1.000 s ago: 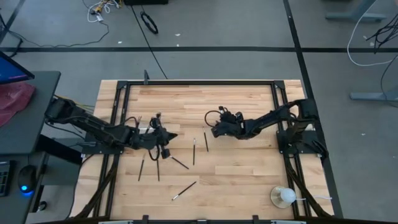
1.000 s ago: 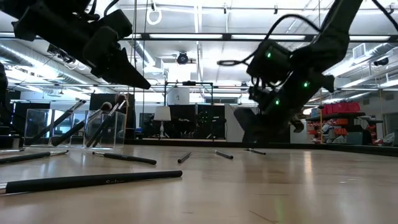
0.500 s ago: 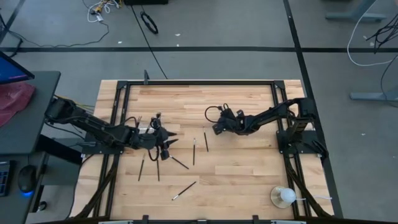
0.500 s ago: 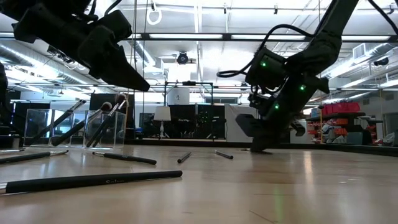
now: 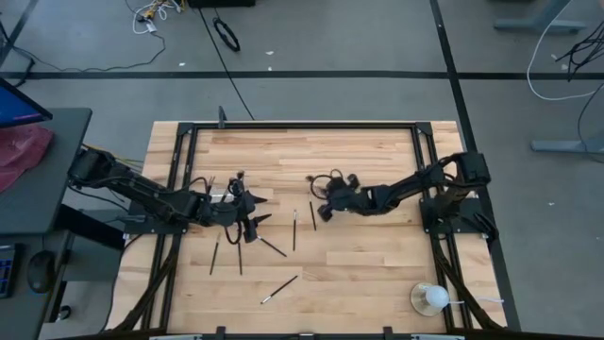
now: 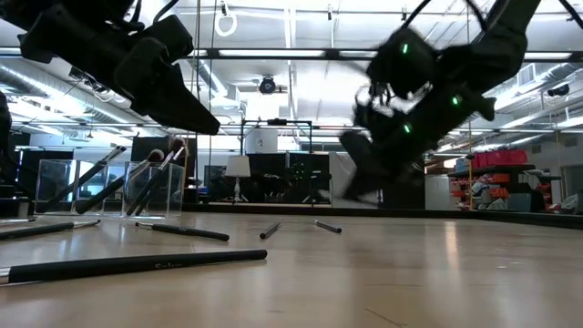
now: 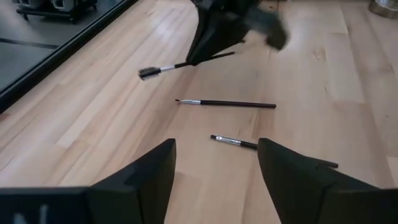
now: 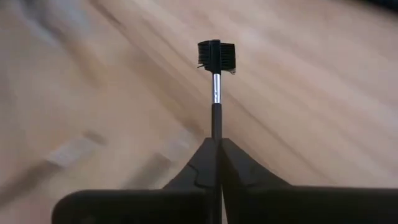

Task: Put items in baskets/containers
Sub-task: Put the black eyebrow brush into the transparent organizer

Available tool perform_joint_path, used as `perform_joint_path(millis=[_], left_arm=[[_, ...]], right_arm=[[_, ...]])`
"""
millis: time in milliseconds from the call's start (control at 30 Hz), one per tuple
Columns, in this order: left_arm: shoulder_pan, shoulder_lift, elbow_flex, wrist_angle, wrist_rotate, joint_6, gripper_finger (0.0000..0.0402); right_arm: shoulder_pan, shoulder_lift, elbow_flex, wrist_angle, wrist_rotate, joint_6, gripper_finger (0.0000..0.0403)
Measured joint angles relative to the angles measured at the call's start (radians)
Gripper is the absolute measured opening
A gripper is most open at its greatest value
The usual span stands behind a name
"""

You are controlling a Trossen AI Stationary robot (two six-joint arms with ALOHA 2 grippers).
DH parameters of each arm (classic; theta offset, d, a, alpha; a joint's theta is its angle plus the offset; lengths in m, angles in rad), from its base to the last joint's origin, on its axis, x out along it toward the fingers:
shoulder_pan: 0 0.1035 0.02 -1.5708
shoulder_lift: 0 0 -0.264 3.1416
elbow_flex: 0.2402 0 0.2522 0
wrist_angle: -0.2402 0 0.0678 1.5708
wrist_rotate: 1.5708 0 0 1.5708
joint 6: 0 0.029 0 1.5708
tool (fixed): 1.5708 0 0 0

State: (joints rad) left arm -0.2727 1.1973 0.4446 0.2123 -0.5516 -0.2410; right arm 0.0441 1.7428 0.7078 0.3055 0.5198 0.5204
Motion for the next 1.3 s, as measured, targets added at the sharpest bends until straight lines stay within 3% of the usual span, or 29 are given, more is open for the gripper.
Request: perform_joint_path(millis=[233, 433, 567, 767, 1300], left_arm=[[0.001, 0.000, 0.000, 0.071, 0.028, 0.070, 0.0232], [0.001, 0.000, 0.000, 0.347, 0.194, 0.274, 0.0232], [0.000, 0.000, 0.000, 0.530, 0.293, 0.379, 0.0232], [0.001, 0.001, 0.000, 0.632, 0.420, 0.455, 0.0232], [0.001, 0.232, 0.011, 1.018, 0.453, 0.454, 0.0223]], right_arm=[[0.132, 0.006, 0.001, 0.517, -0.053, -0.270, 0.0006], [0.186, 0.024, 0.001, 0.809, -0.312, -0.445, 0.0005], [0.196, 0.024, 0.002, 0.859, -0.407, -0.458, 0.0005], [0.200, 0.024, 0.002, 0.893, -0.430, -0.470, 0.0005], [0.199, 0.024, 0.003, 0.967, -0.480, -0.510, 0.0006]])
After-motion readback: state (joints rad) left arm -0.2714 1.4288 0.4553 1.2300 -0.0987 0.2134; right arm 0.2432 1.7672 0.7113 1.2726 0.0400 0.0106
